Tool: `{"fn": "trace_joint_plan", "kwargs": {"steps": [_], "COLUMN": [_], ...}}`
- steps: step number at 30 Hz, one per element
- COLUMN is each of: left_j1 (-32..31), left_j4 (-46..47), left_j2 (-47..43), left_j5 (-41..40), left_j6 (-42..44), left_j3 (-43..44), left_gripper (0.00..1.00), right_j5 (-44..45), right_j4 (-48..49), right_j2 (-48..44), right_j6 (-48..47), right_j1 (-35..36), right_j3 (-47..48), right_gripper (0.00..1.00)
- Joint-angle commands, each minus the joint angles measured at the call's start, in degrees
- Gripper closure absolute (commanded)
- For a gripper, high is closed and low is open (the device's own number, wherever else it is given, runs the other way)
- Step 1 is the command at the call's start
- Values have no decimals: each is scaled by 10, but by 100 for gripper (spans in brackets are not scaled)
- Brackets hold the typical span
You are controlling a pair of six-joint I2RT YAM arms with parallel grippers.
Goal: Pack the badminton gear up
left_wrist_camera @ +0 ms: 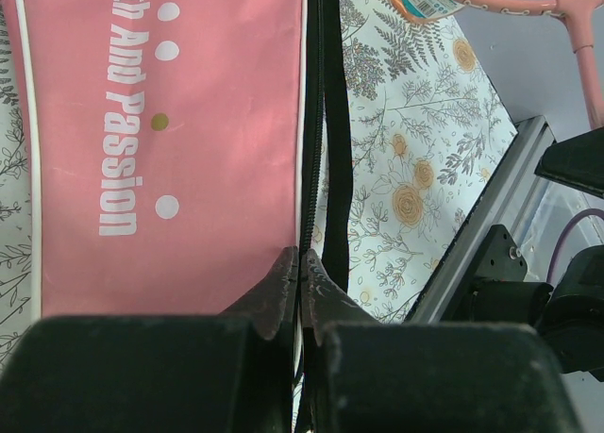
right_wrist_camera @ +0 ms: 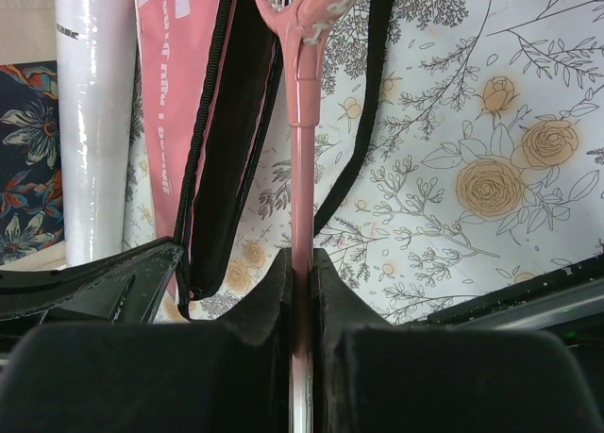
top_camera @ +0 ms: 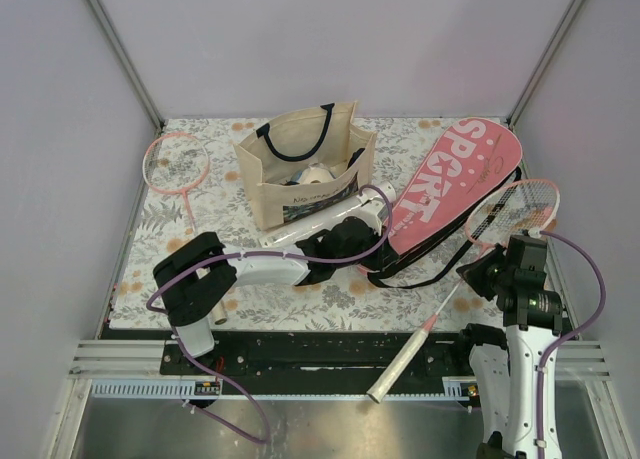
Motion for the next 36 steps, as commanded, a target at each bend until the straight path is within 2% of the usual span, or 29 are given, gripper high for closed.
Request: {"fn": "trace_joint_plan", "kwargs": {"steps": [1,8,12,21,25,31,36], "left_j1": [4,5,5,5,5,7,13], "left_j4": [35,34,34,32,33,27,22], "left_j2": [-29,-28,-28,-26,-28,-25,-17], "left_j5": [-1,0,2,4,7,3,5], "left_j6": [0,-3,-4,-4,-6,-7,-20], "left_j3": [23,28,27,35,35,40,61], "left_gripper": [100,100,100,100,100,100,100], "right_j5": [-25,-61,-104,-83,-111,-58,-57], "right_j4": [10,36,70,67,69,24,-19], "right_j2": [-2,-2,28,25,26,13,7], "right_j6": [26,42,33,54,75,78,90], "right_j1": [-3,-3,-3,-3,-3,-3,-3], "right_j3": [-15,-43,-54,-49,-47,27,58], "right_gripper": [100,100,100,100,100,100,100]}}
